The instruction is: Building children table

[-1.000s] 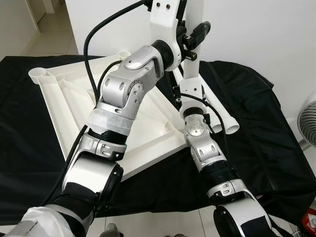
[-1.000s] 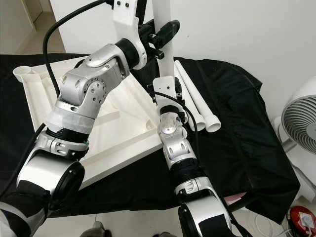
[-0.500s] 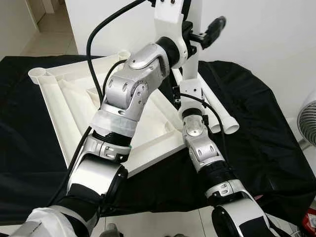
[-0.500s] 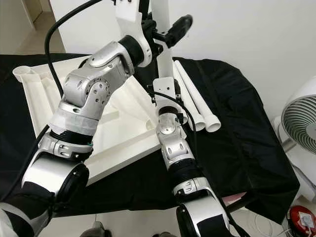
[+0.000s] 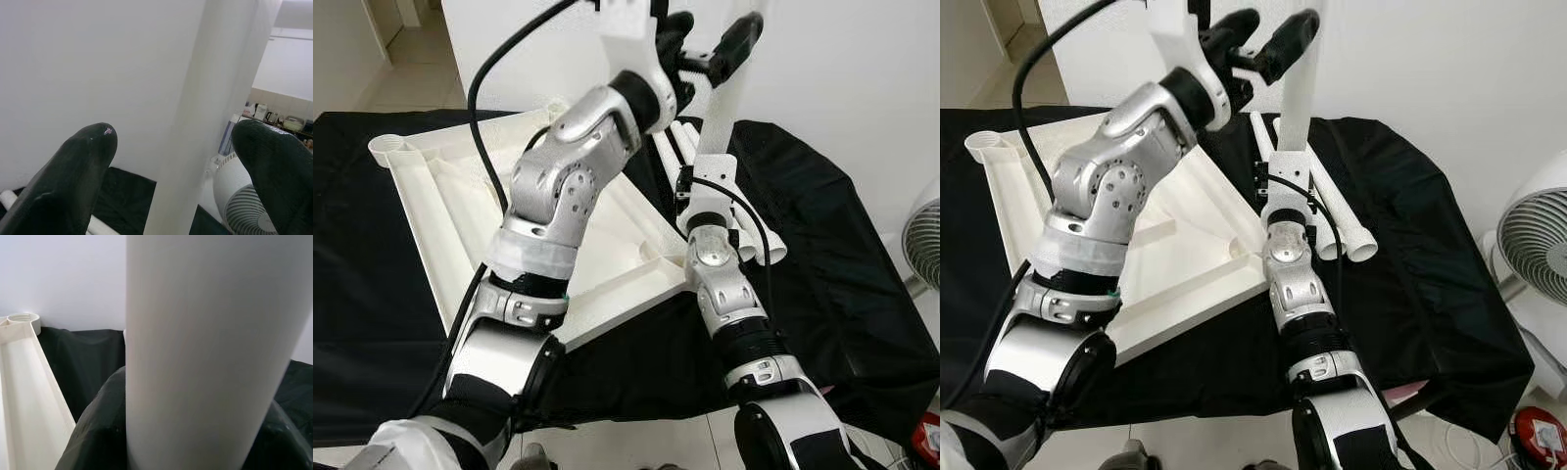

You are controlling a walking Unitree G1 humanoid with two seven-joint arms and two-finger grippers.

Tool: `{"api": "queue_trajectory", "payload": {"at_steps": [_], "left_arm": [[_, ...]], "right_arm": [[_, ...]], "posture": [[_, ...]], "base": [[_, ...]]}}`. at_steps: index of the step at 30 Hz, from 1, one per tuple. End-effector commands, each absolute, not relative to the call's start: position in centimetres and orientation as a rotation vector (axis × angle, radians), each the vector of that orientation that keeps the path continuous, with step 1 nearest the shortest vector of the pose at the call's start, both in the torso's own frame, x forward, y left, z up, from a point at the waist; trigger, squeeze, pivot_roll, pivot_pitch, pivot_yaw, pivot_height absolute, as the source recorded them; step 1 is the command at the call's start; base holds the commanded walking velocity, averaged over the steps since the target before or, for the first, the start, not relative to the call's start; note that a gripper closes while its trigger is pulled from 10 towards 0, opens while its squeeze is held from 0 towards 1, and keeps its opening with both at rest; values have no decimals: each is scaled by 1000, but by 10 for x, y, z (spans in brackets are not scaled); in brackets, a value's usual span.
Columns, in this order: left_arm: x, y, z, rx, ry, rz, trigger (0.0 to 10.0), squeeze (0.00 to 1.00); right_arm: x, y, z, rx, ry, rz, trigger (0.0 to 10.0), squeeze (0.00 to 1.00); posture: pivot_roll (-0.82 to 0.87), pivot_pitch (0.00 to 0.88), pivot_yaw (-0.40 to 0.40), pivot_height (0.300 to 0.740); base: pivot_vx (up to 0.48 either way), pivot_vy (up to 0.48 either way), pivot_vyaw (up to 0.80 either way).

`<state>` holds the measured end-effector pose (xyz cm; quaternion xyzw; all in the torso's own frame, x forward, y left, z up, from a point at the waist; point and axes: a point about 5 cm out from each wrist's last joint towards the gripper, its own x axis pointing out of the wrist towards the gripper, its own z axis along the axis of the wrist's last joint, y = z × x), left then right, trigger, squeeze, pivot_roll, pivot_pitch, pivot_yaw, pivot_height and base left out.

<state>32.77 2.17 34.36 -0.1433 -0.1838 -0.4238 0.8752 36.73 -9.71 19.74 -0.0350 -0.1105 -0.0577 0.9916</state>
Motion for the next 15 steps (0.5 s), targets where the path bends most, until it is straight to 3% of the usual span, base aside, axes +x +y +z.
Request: {"api": "queue_trajectory", "payload": {"at_steps": [1,15], "left_arm": [[322,20,342,-268,-387,-933,10000,0],[328,41,284,-129,-230,-841,10000,0]], "right_arm": [[367,-101,207,-49,-263,-119,10000,0],[358,-118,215,-18,-342,-105,10000,0]], "posture": [[33,0,-40,740],[30,0,-39,740]], "base": [[0,0,0],[0,0,0]]}}
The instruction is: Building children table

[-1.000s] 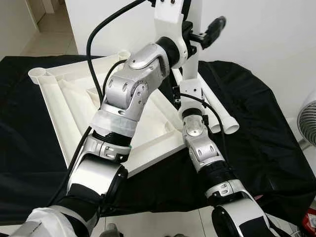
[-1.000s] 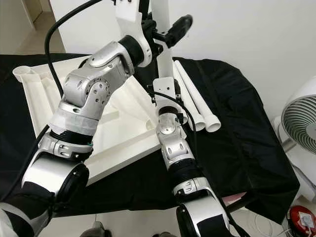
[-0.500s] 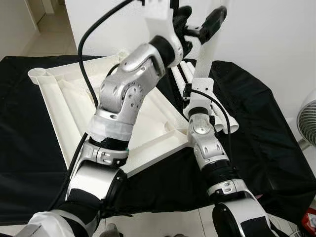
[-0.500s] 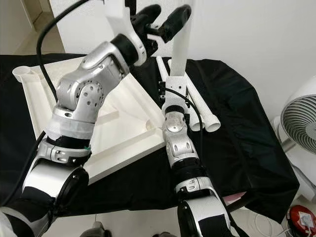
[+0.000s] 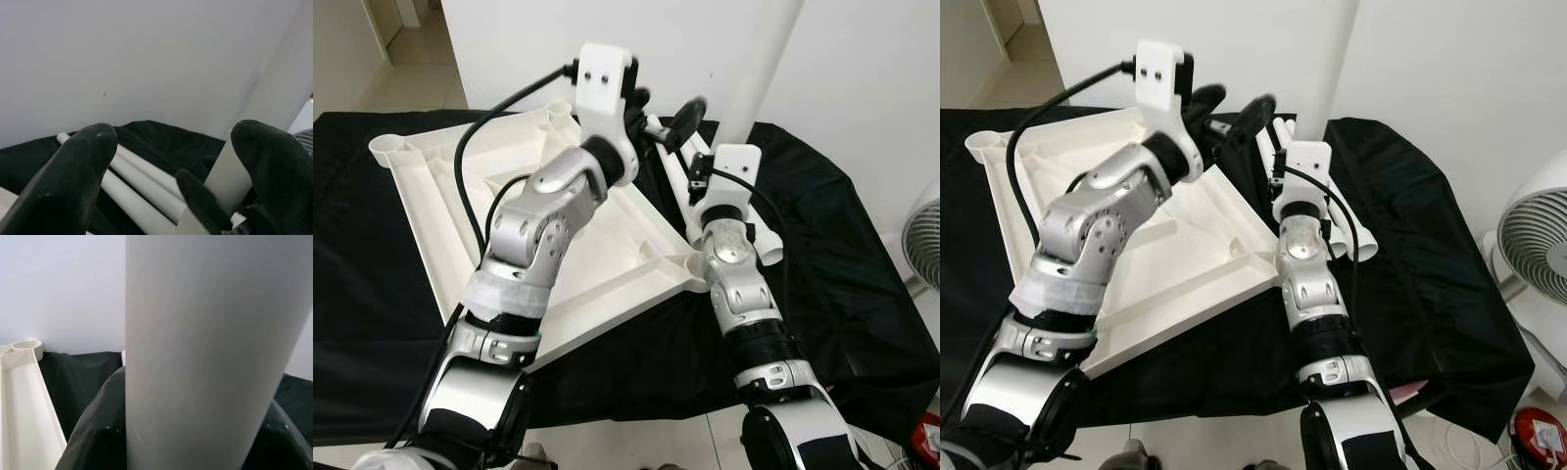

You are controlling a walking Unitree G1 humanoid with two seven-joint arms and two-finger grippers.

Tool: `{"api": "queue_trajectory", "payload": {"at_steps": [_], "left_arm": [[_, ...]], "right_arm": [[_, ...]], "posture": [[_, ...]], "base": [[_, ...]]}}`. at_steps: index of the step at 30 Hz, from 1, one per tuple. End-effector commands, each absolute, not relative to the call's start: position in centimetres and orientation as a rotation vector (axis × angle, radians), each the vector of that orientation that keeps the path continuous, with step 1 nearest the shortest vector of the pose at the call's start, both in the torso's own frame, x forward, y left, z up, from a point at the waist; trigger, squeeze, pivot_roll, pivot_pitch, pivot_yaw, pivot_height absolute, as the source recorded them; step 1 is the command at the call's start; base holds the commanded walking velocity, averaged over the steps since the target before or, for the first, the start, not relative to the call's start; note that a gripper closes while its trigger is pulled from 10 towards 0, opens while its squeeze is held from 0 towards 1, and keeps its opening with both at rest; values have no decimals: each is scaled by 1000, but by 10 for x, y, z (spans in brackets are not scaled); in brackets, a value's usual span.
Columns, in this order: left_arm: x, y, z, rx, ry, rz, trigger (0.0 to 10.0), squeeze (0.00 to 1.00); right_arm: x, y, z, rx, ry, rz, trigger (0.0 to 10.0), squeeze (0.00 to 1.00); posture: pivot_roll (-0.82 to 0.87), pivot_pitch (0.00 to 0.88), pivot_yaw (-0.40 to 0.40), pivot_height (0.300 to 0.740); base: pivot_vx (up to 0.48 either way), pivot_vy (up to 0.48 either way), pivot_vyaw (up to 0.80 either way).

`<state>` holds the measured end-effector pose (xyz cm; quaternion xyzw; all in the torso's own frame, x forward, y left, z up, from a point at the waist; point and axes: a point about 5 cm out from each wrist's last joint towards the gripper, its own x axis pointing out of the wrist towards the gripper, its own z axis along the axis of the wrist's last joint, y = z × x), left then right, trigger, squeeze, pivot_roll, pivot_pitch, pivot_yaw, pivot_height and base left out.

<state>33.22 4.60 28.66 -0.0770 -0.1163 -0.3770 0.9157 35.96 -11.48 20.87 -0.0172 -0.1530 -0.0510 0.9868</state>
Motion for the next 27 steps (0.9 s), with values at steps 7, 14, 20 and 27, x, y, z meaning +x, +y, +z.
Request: {"api": "queue_trajectory", "payload": {"at_steps": [7,14,20,27], "left_arm": [[332,60,243,-1,-102,-798,10000,0],[331,73,212,128,1,-812,10000,0],[332,81,194,223,59,-823,10000,0],[313,75,173,355,119,-1022,10000,0]], "right_arm": [[350,-134,209,6,-355,-106,10000,0],[344,-141,204,1,-342,-113,10000,0],[342,-143,204,2,-345,-106,10000,0],[340,-148,200,-21,-337,-96,10000,0]], "posture": [[23,0,-33,740],[24,0,-29,740],[26,1,-31,740],[30,8,-33,740]], "base": [[0,0,0],[0,0,0],[0,0,0],[0,0,0]]}}
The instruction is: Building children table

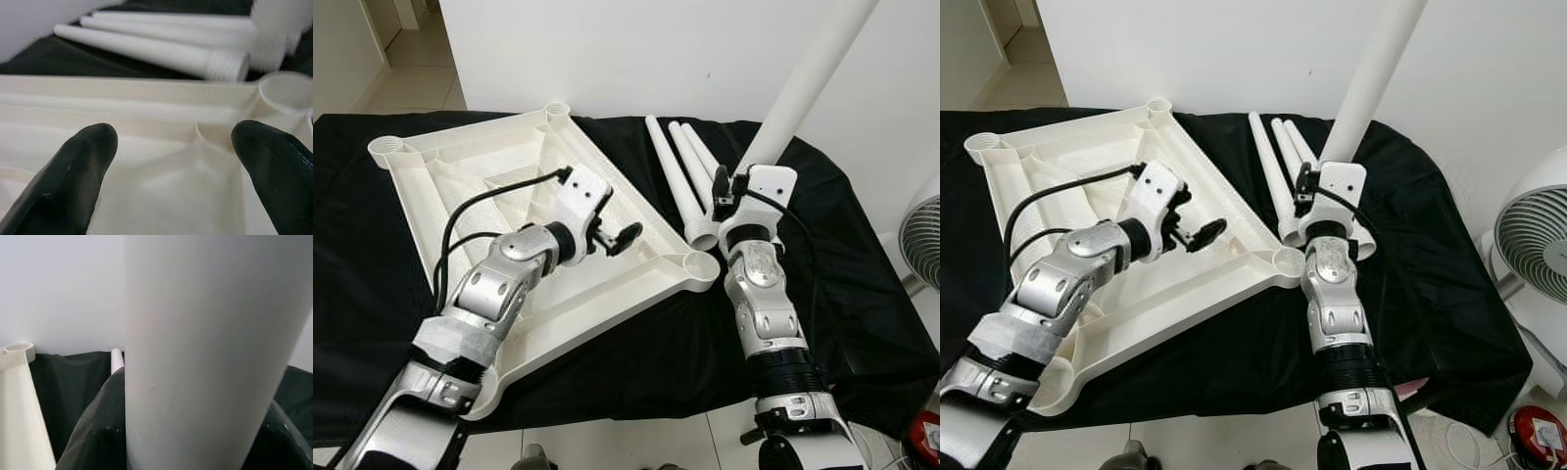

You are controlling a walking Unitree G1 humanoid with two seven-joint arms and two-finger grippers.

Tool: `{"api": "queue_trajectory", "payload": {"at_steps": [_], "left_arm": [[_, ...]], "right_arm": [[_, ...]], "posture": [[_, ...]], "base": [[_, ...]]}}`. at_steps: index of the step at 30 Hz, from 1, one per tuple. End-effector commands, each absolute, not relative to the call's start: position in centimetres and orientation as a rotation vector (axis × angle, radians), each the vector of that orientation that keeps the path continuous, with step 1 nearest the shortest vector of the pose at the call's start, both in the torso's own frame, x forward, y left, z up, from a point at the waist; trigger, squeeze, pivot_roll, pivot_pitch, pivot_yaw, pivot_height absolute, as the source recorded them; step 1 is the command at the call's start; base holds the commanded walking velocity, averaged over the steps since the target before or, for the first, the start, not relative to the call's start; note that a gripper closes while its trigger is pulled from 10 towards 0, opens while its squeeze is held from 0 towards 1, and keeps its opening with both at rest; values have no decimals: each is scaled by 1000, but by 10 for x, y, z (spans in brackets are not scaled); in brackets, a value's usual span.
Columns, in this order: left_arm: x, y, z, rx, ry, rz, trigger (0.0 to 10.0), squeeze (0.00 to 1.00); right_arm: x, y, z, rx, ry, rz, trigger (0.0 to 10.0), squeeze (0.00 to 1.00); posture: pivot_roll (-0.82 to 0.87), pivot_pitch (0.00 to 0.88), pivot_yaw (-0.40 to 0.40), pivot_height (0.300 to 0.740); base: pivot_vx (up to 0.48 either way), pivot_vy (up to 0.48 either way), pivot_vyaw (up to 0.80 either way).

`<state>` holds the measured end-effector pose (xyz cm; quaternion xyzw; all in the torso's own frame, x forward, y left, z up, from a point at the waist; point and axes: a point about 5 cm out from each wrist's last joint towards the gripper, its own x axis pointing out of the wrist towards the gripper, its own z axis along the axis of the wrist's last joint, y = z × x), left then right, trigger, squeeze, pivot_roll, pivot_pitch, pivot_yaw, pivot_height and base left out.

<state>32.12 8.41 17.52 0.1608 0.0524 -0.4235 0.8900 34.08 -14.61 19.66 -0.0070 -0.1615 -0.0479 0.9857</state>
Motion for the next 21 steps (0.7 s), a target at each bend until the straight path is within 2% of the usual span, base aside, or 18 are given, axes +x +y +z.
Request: {"api": "queue_trajectory", "payload": {"at_steps": [1,8,21], "left_arm": [[311,74,172,359,125,-1038,10000,0],[310,71,156,432,183,-1084,10000,0],[329,70,146,481,269,-967,10000,0]], "right_arm": [[340,-148,200,-22,-337,-96,10000,0],[340,-150,200,-38,-333,-106,10000,0],[339,-146,202,-34,-342,-97,10000,0]], "posture": [[30,8,-33,740],[26,7,-28,740],[19,1,-20,740]], "base": [[0,0,0],[0,0,0],[0,0,0]]}}
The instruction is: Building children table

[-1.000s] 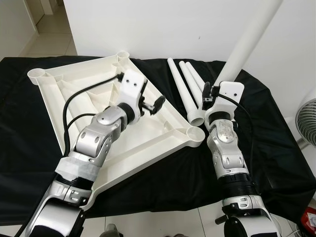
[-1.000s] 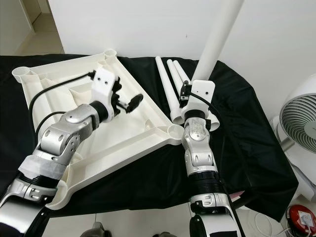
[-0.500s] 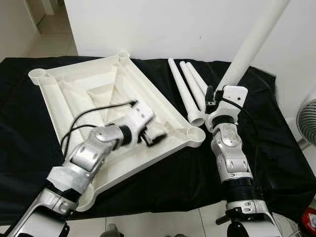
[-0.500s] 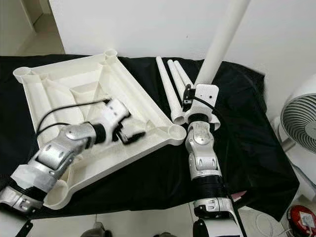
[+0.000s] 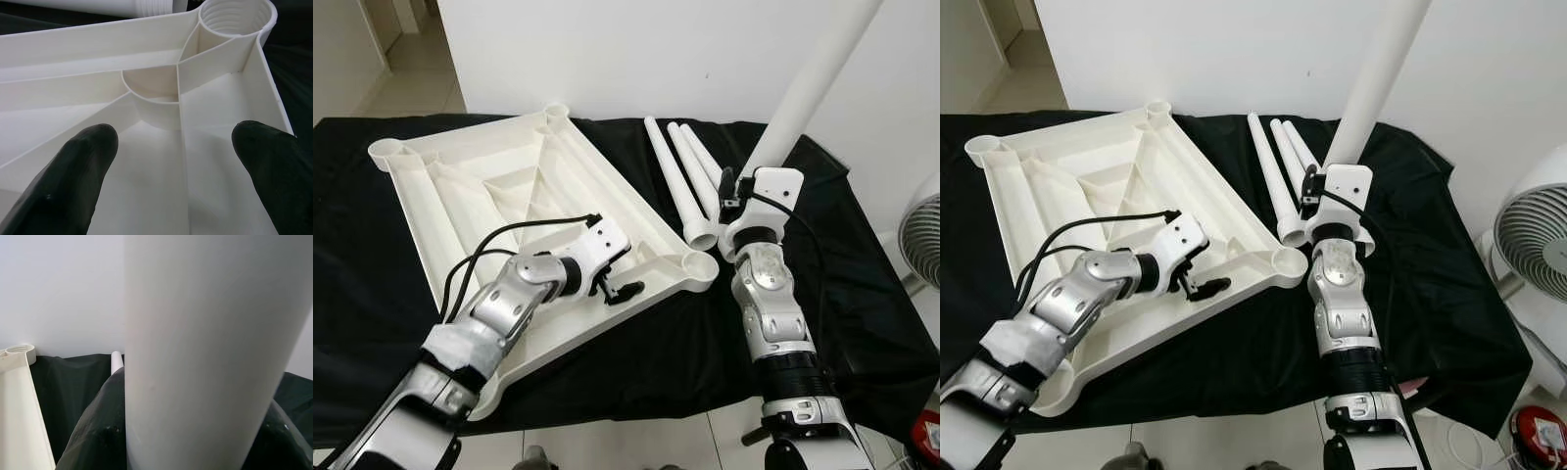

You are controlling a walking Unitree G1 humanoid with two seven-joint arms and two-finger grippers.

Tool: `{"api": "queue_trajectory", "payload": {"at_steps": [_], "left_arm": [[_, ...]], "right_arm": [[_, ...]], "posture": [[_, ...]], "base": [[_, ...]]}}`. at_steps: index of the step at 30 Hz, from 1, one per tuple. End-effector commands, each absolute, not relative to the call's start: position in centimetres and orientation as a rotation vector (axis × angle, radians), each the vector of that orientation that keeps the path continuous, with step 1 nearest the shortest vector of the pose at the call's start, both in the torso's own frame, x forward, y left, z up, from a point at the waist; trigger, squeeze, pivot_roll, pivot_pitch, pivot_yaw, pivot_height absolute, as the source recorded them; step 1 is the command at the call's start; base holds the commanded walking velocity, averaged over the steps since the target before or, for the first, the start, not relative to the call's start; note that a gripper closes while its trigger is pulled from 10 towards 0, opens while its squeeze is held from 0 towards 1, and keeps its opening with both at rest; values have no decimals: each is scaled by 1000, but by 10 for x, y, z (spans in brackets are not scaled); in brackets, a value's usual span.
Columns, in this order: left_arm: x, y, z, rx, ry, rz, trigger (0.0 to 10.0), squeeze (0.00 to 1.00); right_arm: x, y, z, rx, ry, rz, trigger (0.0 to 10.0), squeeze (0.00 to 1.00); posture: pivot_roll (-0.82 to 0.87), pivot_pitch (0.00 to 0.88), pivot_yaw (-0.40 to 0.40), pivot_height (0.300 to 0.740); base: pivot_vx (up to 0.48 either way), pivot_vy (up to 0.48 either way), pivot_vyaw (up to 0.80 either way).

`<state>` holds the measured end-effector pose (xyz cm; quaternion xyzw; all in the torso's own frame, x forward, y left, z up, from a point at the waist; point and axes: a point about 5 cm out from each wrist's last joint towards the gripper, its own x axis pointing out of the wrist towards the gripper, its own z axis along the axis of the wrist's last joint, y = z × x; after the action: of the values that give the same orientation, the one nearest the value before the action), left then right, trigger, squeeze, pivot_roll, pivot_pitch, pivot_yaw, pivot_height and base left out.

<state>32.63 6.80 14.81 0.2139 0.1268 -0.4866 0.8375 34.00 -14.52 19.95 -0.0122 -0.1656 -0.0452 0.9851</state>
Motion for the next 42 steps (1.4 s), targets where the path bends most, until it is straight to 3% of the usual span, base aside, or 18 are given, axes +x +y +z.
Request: {"api": "queue_trajectory", "payload": {"at_steps": [1,2,3,4,7,8,9,12,13,15,17,19,22,23,26,30,36,42], "left_arm": [[330,70,145,476,285,-959,10000,0],[332,70,145,489,288,-949,3843,0],[332,70,145,489,288,-949,3843,0],[334,71,144,494,303,-936,1882,0],[337,70,143,508,315,-927,2196,0],[338,69,142,518,322,-927,3882,0],[338,67,141,525,324,-931,235,0],[338,66,141,530,326,-934,235,0],[339,65,141,532,326,-936,1412,0],[339,63,140,553,326,-938,0,0],[339,63,136,611,326,-943,2706,0],[338,64,134,637,325,-954,1490,0],[337,66,134,651,326,-961,2706,0],[336,70,133,664,329,-970,1451,0],[334,80,133,693,338,-984,2157,0],[332,97,136,741,347,-1012,0,0],[326,116,142,770,350,-1076,941,0],[321,126,143,786,364,-1118,0,0]], "right_arm": [[339,-146,202,-35,-343,-97,10000,0],[339,-146,202,-36,-343,-97,10000,0],[339,-146,202,-36,-343,-97,10000,0],[339,-146,202,-36,-343,-98,10000,0],[339,-146,201,-35,-341,-101,10000,0],[339,-146,201,-36,-341,-101,10000,0],[338,-146,201,-36,-340,-102,10000,0],[338,-146,201,-36,-340,-102,10000,0],[338,-146,201,-37,-340,-102,10000,0],[338,-145,201,-36,-341,-102,10000,0],[337,-144,201,-37,-343,-101,10000,0],[337,-144,201,-37,-342,-100,10000,0],[337,-143,200,-37,-341,-99,10000,0],[336,-143,200,-37,-340,-99,10000,0],[336,-143,199,-37,-336,-98,10000,0],[336,-143,198,-34,-331,-99,10000,0],[336,-141,196,-27,-322,-91,10000,0],[336,-140,195,-26,-314,-82,10000,0]], "posture": [[17,1,-18,740],[17,1,-18,740],[17,1,-18,740],[17,0,-16,740],[13,0,-12,740],[13,0,-11,740],[10,0,-10,740],[10,0,-10,740],[9,0,-9,740],[8,0,-7,740],[6,0,-5,740],[5,0,-4,740],[5,0,-4,740],[5,0,-3,740],[5,1,-2,740],[10,8,-4,740],[18,18,-5,740],[21,24,-10,740]], "base": [[0,0,0],[0,0,0],[0,0,0],[0,0,0],[0,0,0],[0,0,0],[0,0,0],[0,0,0],[0,0,0],[0,0,0],[0,0,0],[0,0,0],[0,0,0],[0,0,0],[0,0,0],[0,0,0],[0,0,0],[0,0,0]]}}
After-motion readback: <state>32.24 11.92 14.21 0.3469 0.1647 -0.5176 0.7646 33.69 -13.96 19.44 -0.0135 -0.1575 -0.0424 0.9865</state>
